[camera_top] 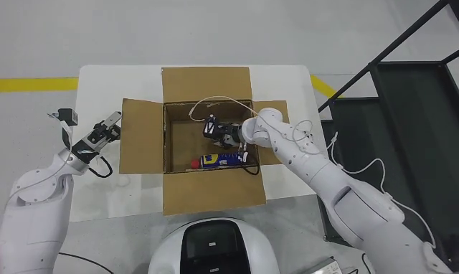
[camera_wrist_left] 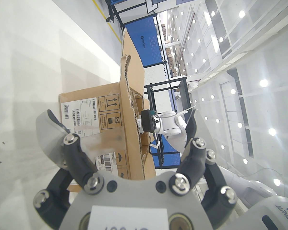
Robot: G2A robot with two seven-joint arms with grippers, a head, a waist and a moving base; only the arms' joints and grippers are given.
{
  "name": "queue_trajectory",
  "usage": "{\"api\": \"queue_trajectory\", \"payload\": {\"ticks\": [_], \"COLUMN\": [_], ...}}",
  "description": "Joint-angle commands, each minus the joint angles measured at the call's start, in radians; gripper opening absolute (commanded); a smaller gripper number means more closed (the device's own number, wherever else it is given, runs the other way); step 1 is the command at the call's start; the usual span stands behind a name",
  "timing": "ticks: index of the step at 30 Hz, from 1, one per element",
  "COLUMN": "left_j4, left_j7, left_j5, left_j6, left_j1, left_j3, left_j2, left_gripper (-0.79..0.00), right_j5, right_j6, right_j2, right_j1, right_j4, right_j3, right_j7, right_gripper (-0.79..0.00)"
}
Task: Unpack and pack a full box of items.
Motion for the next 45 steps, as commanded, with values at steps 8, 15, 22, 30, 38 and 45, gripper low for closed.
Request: {"api": "queue_trajectory", "payload": {"ticks": [8,15,22,30,38,45], "left_j4": [0.000,0.000,0.000,0.000,0.000,0.000], "left_j7": [0.000,0.000,0.000,0.000,0.000,0.000], "left_j5": [0.000,0.000,0.000,0.000,0.000,0.000], "left_j6": [0.000,0.000,0.000,0.000,0.000,0.000], "left_j1": [0.000,0.000,0.000,0.000,0.000,0.000], "left_j3": [0.000,0.000,0.000,0.000,0.000,0.000], "left_j2": [0.000,0.000,0.000,0.000,0.000,0.000], "left_gripper": [0.000,0.000,0.000,0.000,0.000,0.000], "right_j5": [0.009,0.072,0.182,0.135,0.097,0.028], "right_j6": [-0.035,-0.098,-0.148,-0.128,-0.076,-0.064], "right_j2": [0.043,0.108,0.180,0.236,0.254,0.258], "right_j1": [-0.044,-0.170,-0.386,-0.679,-0.872,-0.878], "right_j4": [-0.160,-0.423,-0.728,-0.909,-0.852,-0.785], "right_j3": [0.100,0.261,0.508,0.833,1.024,1.024], "right_j7": [-0.018,0.008,0.041,-0.052,-0.188,-0.255], "right_gripper": [0.000,0.000,0.000,0.000,0.000,0.000]}}
